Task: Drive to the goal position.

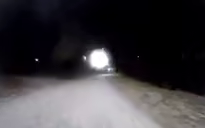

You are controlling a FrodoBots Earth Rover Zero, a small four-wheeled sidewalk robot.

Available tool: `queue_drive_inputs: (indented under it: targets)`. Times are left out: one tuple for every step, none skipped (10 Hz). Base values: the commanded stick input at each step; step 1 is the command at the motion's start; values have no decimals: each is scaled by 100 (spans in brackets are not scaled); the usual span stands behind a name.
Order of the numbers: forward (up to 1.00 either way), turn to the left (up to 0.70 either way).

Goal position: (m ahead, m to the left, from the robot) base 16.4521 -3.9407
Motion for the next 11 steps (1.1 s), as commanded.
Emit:
queue_drive_inputs:
  targets:
    - [100, 38]
    - [100, 4]
    - [100, 1]
    - [100, 10]
    - [100, 31]
    - [100, 14]
    - [100, 2]
    - [100, 0]
    - [100, 0]
    - [100, 0]
    - [100, 0]
